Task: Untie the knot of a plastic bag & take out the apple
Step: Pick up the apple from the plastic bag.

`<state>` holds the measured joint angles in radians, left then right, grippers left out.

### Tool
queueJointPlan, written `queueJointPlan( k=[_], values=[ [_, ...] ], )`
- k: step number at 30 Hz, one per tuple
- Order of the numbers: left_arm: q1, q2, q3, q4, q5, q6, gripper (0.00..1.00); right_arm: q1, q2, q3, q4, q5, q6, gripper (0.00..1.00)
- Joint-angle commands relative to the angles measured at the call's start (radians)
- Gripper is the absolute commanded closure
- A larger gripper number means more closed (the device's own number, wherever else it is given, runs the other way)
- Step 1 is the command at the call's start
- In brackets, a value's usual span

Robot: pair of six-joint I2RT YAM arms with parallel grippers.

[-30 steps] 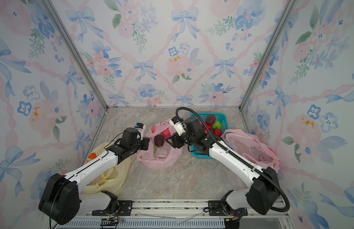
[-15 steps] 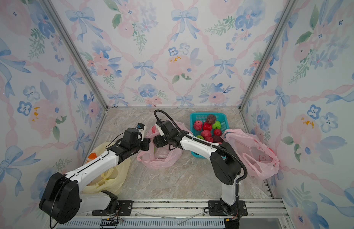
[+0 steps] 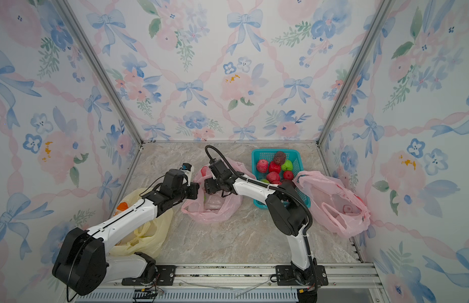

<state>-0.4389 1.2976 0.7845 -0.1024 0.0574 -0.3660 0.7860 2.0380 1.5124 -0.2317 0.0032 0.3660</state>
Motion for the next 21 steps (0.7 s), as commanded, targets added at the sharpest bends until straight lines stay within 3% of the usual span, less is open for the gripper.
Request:
queueJointPlan(
  k=[1, 15, 21],
  values=[
    [-0.005, 0.010, 0.032, -0.004, 0.018, 0.019, 1.00, -0.005, 0.031, 0.047, 0.004, -0.017, 0.019, 0.17],
    [-0.005, 0.013, 0.038, -0.005, 0.018, 0.025, 1.00, -0.005, 0.141, 0.118, 0.021, 0.029, 0.047, 0.16],
    [-0.005, 0.015, 0.039, -0.005, 0.012, 0.030, 1.00, -0.021, 0.159, 0.126, 0.017, -0.005, 0.065, 0.29]
  ],
)
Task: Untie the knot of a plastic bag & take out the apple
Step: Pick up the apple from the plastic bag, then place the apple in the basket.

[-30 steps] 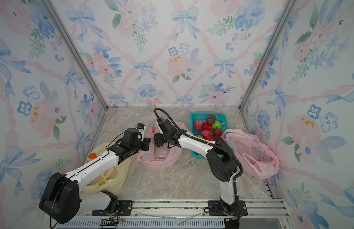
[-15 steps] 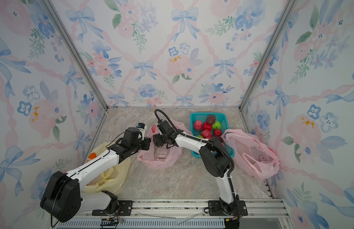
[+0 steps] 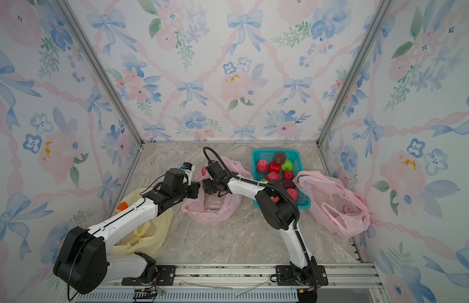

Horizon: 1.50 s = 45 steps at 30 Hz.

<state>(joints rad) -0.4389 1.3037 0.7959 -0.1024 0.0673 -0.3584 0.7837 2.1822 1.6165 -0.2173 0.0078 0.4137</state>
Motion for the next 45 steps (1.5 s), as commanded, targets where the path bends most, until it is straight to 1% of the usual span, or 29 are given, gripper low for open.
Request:
queueJointPlan(
  k=[1, 3, 7, 12, 16, 17, 19, 22, 25, 26, 27, 30, 31, 34, 36, 40, 45],
  values=[
    [-0.006, 0.008, 0.026, -0.004, 0.002, 0.023, 1.00, -0.019, 0.007, 0.013, 0.008, -0.011, 0.017, 0.29],
    [-0.005, 0.008, 0.026, -0.004, -0.002, 0.024, 1.00, -0.019, -0.015, -0.010, 0.016, -0.014, 0.010, 0.30],
    [-0.007, 0.008, 0.028, -0.004, -0.007, 0.024, 1.00, -0.023, -0.064, -0.049, 0.015, -0.042, -0.009, 0.36],
    [-0.005, 0.001, 0.035, -0.009, -0.014, 0.024, 1.00, -0.029, -0.194, -0.136, 0.018, -0.115, -0.046, 0.37],
    [-0.006, -0.009, 0.041, -0.011, -0.020, 0.030, 1.00, -0.052, -0.306, -0.210, 0.009, -0.230, -0.087, 0.36],
    [-0.005, -0.010, 0.044, -0.011, -0.017, 0.032, 1.00, -0.062, -0.338, -0.232, 0.015, -0.274, -0.090, 0.37],
    [-0.006, -0.012, 0.052, -0.012, -0.009, 0.036, 1.00, -0.088, -0.411, -0.290, 0.071, -0.380, -0.077, 0.37],
    [-0.008, -0.013, 0.059, -0.012, -0.004, 0.045, 1.00, -0.143, -0.519, -0.373, 0.185, -0.533, -0.017, 0.38],
    [-0.008, -0.007, 0.063, -0.012, 0.006, 0.054, 1.00, -0.209, -0.657, -0.434, 0.231, -0.572, 0.008, 0.37],
    [-0.010, -0.005, 0.064, -0.011, 0.010, 0.057, 1.00, -0.232, -0.692, -0.445, 0.216, -0.561, 0.001, 0.37],
    [-0.012, -0.007, 0.065, -0.010, 0.012, 0.062, 1.00, -0.261, -0.733, -0.453, 0.178, -0.526, -0.013, 0.36],
    [-0.025, -0.014, 0.077, -0.002, 0.030, 0.089, 1.00, -0.347, -0.833, -0.474, 0.036, -0.387, -0.074, 0.35],
    [-0.027, -0.018, 0.083, 0.006, 0.041, 0.096, 1.00, -0.384, -0.864, -0.488, 0.005, -0.348, -0.075, 0.35],
    [-0.035, -0.030, 0.105, 0.038, 0.078, 0.116, 1.00, -0.500, -0.946, -0.548, -0.035, -0.286, -0.061, 0.34],
    [-0.041, -0.035, 0.114, 0.072, 0.101, 0.133, 1.00, -0.557, -0.975, -0.568, -0.089, -0.218, -0.077, 0.34],
    [-0.059, -0.026, 0.134, 0.125, 0.124, 0.162, 1.00, -0.630, -0.971, -0.592, -0.196, -0.121, -0.122, 0.34],
    [-0.079, 0.000, 0.154, 0.173, 0.152, 0.200, 1.00, -0.683, -0.931, -0.657, -0.201, -0.091, -0.131, 0.34]
  ],
)
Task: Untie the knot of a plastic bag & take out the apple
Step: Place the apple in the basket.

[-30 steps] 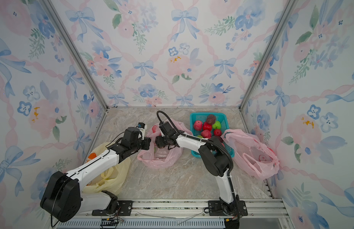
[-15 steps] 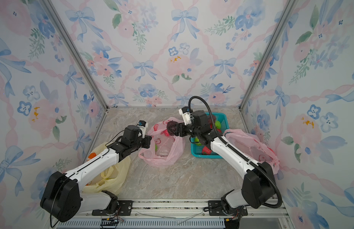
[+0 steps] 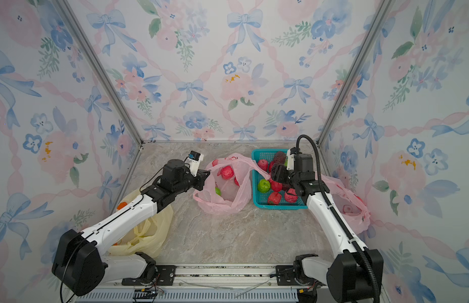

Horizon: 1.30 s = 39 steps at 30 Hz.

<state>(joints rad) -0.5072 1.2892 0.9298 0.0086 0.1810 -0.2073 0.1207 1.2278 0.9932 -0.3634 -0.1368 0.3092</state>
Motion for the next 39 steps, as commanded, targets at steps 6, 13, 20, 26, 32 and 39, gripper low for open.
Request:
queueJointPlan(
  k=[6, 13, 20, 26, 32, 39],
  values=[
    [-0.019, 0.023, -0.066, 0.132, 0.031, 0.076, 1.00, -0.029, 0.102, -0.054, -0.086, 0.088, -0.039, 0.34],
    [-0.047, -0.064, -0.248, 0.128, 0.013, 0.037, 1.00, -0.029, 0.132, -0.076, -0.081, 0.076, -0.042, 0.30],
    [-0.061, -0.136, -0.311, 0.104, 0.005, 0.019, 1.00, -0.027, 0.153, -0.073, -0.078, 0.079, -0.053, 0.18],
    [-0.061, -0.120, -0.324, 0.098, 0.003, 0.013, 1.00, -0.019, 0.115, -0.042, -0.100, 0.094, -0.074, 0.13],
    [-0.063, -0.104, -0.328, 0.106, -0.022, -0.011, 1.00, -0.016, 0.055, -0.015, -0.129, 0.122, -0.098, 0.12],
    [-0.066, -0.090, -0.312, 0.086, -0.086, -0.077, 1.00, 0.023, -0.081, -0.008, -0.103, 0.075, -0.179, 0.13]
  ],
)
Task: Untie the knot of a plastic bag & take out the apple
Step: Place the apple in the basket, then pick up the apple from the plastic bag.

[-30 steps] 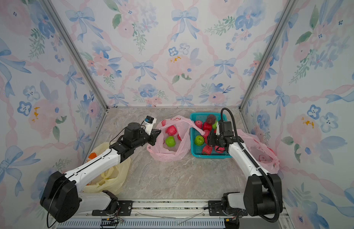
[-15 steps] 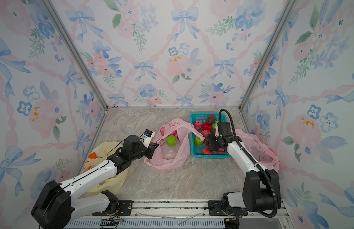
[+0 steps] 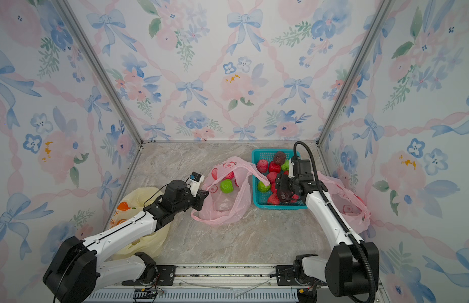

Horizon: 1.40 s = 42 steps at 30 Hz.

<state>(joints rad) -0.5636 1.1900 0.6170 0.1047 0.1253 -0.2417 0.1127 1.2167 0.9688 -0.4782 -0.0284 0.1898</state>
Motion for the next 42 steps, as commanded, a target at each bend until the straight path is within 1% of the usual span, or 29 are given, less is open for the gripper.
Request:
queueJointPlan(
  k=[1, 2, 4, 9, 12, 15, 21, 24, 29, 32, 35, 42],
  values=[
    [-0.013, 0.010, 0.001, -0.007, -0.029, -0.046, 1.00, 0.055, -0.096, 0.010, 0.035, -0.058, -0.074, 0.14],
    [-0.016, 0.015, 0.002, -0.005, -0.029, -0.049, 1.00, 0.089, -0.119, 0.008, 0.061, -0.095, -0.090, 0.14],
    [-0.023, 0.028, 0.010, -0.008, -0.033, -0.051, 1.00, 0.171, -0.139, 0.027, 0.079, -0.123, -0.126, 0.15],
    [-0.030, 0.057, 0.036, -0.017, -0.037, -0.047, 1.00, 0.393, -0.087, 0.114, 0.056, -0.180, -0.228, 0.16],
    [-0.032, 0.059, 0.047, -0.023, -0.058, -0.052, 1.00, 0.474, -0.019, 0.137, 0.087, -0.230, -0.224, 0.16],
    [-0.033, 0.053, 0.049, -0.022, -0.072, -0.065, 1.00, 0.516, 0.077, 0.140, 0.155, -0.280, -0.174, 0.17],
    [-0.034, 0.060, 0.051, -0.007, -0.055, -0.084, 1.00, 0.582, 0.314, 0.235, 0.165, -0.210, -0.138, 0.17],
    [-0.033, 0.062, 0.057, -0.010, -0.058, -0.085, 0.99, 0.594, 0.390, 0.277, 0.201, -0.171, -0.112, 0.17],
    [-0.032, 0.053, 0.056, -0.018, -0.117, -0.098, 1.00, 0.593, 0.503, 0.360, 0.178, -0.038, -0.077, 0.17],
    [-0.035, 0.053, 0.057, -0.027, -0.138, -0.094, 0.99, 0.594, 0.553, 0.406, 0.140, 0.027, -0.064, 0.17],
    [-0.034, 0.048, 0.050, -0.014, -0.149, -0.088, 0.97, 0.594, 0.587, 0.426, 0.124, 0.058, -0.056, 0.17],
    [-0.033, 0.030, 0.041, 0.017, -0.157, -0.097, 0.91, 0.599, 0.632, 0.430, 0.133, 0.046, -0.040, 0.17]
  ],
)
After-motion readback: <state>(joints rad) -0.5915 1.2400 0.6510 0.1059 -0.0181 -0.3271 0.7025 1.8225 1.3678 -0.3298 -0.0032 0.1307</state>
